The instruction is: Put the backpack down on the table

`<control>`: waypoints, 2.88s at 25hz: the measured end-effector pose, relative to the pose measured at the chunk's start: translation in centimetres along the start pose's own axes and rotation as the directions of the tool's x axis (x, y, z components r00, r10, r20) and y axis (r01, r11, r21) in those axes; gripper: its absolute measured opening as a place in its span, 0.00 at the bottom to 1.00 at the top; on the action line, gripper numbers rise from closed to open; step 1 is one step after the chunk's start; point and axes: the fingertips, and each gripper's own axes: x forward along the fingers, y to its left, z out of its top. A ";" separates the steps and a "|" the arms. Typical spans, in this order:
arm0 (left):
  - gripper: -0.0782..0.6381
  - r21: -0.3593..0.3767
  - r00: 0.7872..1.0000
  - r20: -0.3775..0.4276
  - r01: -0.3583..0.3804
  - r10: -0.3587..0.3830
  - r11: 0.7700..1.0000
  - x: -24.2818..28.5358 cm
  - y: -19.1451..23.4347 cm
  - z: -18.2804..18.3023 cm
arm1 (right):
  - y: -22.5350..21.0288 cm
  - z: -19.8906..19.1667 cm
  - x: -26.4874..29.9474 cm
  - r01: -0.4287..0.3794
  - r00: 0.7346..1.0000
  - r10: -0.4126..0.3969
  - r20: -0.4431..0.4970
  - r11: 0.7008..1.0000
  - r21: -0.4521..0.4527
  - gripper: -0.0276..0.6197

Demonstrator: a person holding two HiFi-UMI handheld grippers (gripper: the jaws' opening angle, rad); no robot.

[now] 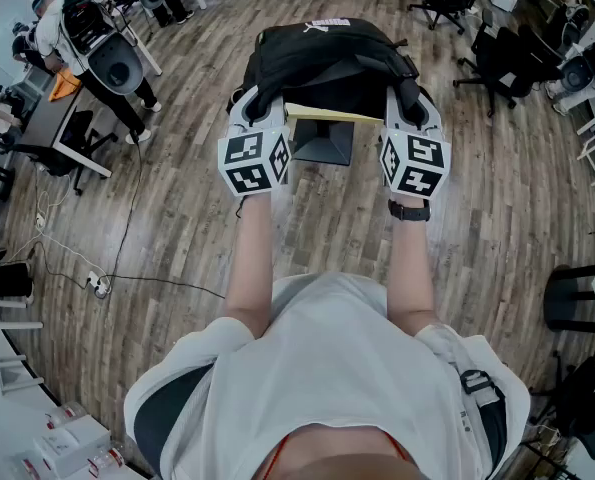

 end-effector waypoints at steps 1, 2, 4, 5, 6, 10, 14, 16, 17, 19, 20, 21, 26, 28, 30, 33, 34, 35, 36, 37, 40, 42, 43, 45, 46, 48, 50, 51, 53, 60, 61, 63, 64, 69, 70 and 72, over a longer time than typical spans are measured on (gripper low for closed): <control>0.16 -0.001 1.000 -0.001 -0.002 0.002 1.000 0.0 -0.1 -0.2 | -0.1 -0.2 0.0 -0.002 1.000 0.002 -0.002 1.000 0.000 0.14; 0.16 -0.002 1.000 -0.002 -0.005 0.005 1.000 0.0 -0.3 -0.3 | -0.3 -0.3 -0.1 -0.003 1.000 0.003 -0.003 1.000 0.000 0.14; 0.16 -0.003 1.000 -0.003 -0.010 0.010 1.000 0.1 -0.7 -0.5 | -0.6 -0.6 -0.2 -0.007 1.000 0.007 -0.004 1.000 0.000 0.14; 0.16 -0.003 1.000 -0.003 -0.013 0.013 1.000 0.1 -0.9 -0.6 | -0.8 -0.6 -0.3 -0.009 1.000 0.009 -0.004 1.000 0.000 0.14; 0.16 -0.003 1.000 -0.004 -0.015 0.015 1.000 0.2 -1.2 -0.6 | -1.1 -0.6 -0.4 -0.011 1.000 0.011 -0.003 1.000 0.001 0.14; 0.16 0.004 1.000 -0.009 -0.024 0.024 1.000 0.5 -2.3 -0.7 | -2.1 -1.0 -0.6 -0.016 1.000 0.016 -0.003 1.000 0.007 0.14; 0.16 0.031 0.999 -0.030 -0.036 0.037 0.999 0.6 -3.8 -1.7 | -3.5 -2.8 -0.9 -0.024 1.000 0.025 -0.015 0.999 0.045 0.14; 0.16 0.033 0.998 -0.051 -0.036 0.037 0.999 0.5 -4.3 -2.8 | -3.9 -3.9 -1.2 -0.022 0.999 0.024 -0.033 0.998 0.055 0.14; 0.16 0.029 0.997 -0.062 -0.036 0.037 0.999 0.4 -4.3 -3.3 | -3.9 -4.4 -1.2 -0.024 0.999 0.026 -0.042 0.998 0.057 0.14; 0.16 0.016 0.996 -0.078 -0.038 0.039 0.999 0.7 -4.0 -4.2 | -3.7 -5.0 -0.8 -0.030 0.998 0.033 -0.055 0.998 0.057 0.14; 0.16 0.011 0.996 -0.083 -0.039 0.040 0.999 0.9 -3.8 -4.4 | -3.7 -5.1 -0.6 -0.032 0.998 0.036 -0.059 0.998 0.058 0.14; 0.16 0.007 0.995 -0.087 -0.039 0.040 0.999 1.3 -3.7 -4.5 | -3.9 -5.1 -0.3 -0.032 0.997 0.036 -0.062 0.998 0.058 0.14; 0.16 -0.005 0.996 -0.092 -0.013 0.012 1.000 4.1 -3.2 -5.6 | -4.8 -5.9 1.7 -0.008 0.997 0.012 -0.070 0.998 0.058 0.14; 0.16 -0.016 0.995 -0.098 -0.001 -0.001 1.000 5.8 -2.3 -6.4 | -4.9 -6.5 3.5 0.004 0.997 0.000 -0.082 0.999 0.049 0.14; 0.16 -0.028 0.995 -0.104 0.006 -0.009 1.000 7.8 -1.2 -7.1 | -4.9 -6.8 5.7 0.013 0.996 -0.010 -0.091 0.999 0.038 0.14; 0.16 -0.034 0.996 -0.087 0.009 -0.012 0.999 11.2 1.3 -6.4 | -4.5 -6.1 9.6 0.011 0.997 -0.008 -0.082 1.000 0.029 0.14; 0.16 -0.033 0.997 -0.075 0.010 -0.013 0.999 12.5 2.3 -5.8 | -4.3 -5.6 11.0 0.008 0.997 -0.006 -0.073 1.000 0.029 0.14; 0.16 -0.033 0.998 -0.061 0.011 -0.013 0.999 13.7 3.4 -5.2 | -4.0 -5.1 12.3 0.008 0.998 -0.006 -0.063 1.000 0.027 0.14; 0.16 -0.034 0.999 -0.047 0.013 -0.014 0.999 14.8 4.4 -4.6 | -3.6 -4.6 13.7 0.010 0.999 -0.009 -0.053 1.000 0.025 0.14; 0.16 -0.038 0.999 -0.034 0.014 -0.016 0.999 15.9 5.4 -4.2 | -3.3 -4.2 15.0 0.013 0.999 -0.012 -0.045 1.000 0.020 0.14; 0.16 -0.060 1.000 -0.017 0.023 -0.024 0.998 18.6 8.5 -3.9 | -2.0 -3.5 18.7 0.024 0.999 -0.024 -0.039 1.000 0.000 0.14; 0.16 -0.075 0.999 -0.022 0.031 -0.033 0.997 20.4 10.3 -4.2 | -1.4 -3.6 21.0 0.032 0.998 -0.032 -0.049 0.999 -0.008 0.14; 0.16 -0.082 0.999 -0.027 0.035 -0.037 0.996 21.2 11.1 -4.5 | -1.1 -3.8 22.0 0.037 0.998 -0.037 -0.057 0.999 -0.010 0.14; 0.16 -0.090 0.998 -0.037 0.043 -0.046 0.995 22.6 12.5 -5.2 | -0.6 -4.3 23.8 0.044 0.996 -0.045 -0.073 0.999 -0.014 0.14; 0.16 -0.092 0.998 -0.045 0.048 -0.052 0.995 23.2 13.0 -5.5 | -0.4 -4.6 24.5 0.045 0.996 -0.046 -0.080 0.999 -0.013 0.14; 0.16 -0.092 0.996 -0.072 0.053 -0.060 0.994 24.3 13.7 -6.6 | -0.3 -5.9 25.6 0.039 0.994 -0.039 -0.105 0.999 0.002 0.14; 0.16 -0.089 0.992 -0.108 0.050 -0.060 0.995 25.7 14.0 -7.9 | -0.5 -7.8 26.7 0.031 0.988 -0.028 -0.150 0.999 0.021 0.14; 0.16 -0.090 0.990 -0.126 0.048 -0.059 0.995 26.7 14.2 -8.6 | -0.8 -8.6 27.4 0.030 0.985 -0.025 -0.173 0.999 0.026 0.14; 0.16 -0.102 0.986 -0.158 0.036 -0.052 0.994 28.5 14.7 -10.0 | -1.2 -10.0 29.2 0.026 0.978 -0.019 -0.208 0.999 0.030 0.14; 0.16 -0.104 0.981 -0.192 -0.011 -0.010 0.995 34.9 15.9 -11.9 | -4.4 -11.6 36.5 0.008 0.979 0.004 -0.204 0.998 0.057 0.14; 0.16 -0.099 0.980 -0.199 -0.023 0.003 0.995 36.0 16.1 -11.8 | -4.9 -11.5 37.6 0.004 0.980 0.008 -0.200 0.998 0.059 0.14; 0.16 -0.091 0.978 -0.206 -0.041 0.021 0.995 38.3 16.2 -11.6 | -6.1 -11.1 39.9 0.001 0.983 0.010 -0.184 0.998 0.057 0.14; 0.16 -0.088 0.979 -0.203 -0.045 0.027 0.995 39.5 16.2 -11.4 | -6.9 -10.6 41.2 -0.001 0.985 0.010 -0.172 0.999 0.054 0.15; 0.16 -0.068 0.986 -0.163 -0.050 0.038 0.996 45.1 14.8 -9.8 | -11.4 -8.6 46.0 -0.011 0.994 0.017 -0.106 0.998 0.055 0.15; 0.16 -0.063 0.986 -0.159 -0.054 0.044 0.997 46.0 14.6 -9.7 | -12.1 -8.7 46.7 -0.016 0.995 0.022 -0.102 0.998 0.061 0.15; 0.16 -0.058 0.985 -0.165 -0.067 0.057 0.996 47.3 14.3 -10.1 | -13.1 -9.2 48.0 -0.026 0.994 0.033 -0.106 0.997 0.073 0.15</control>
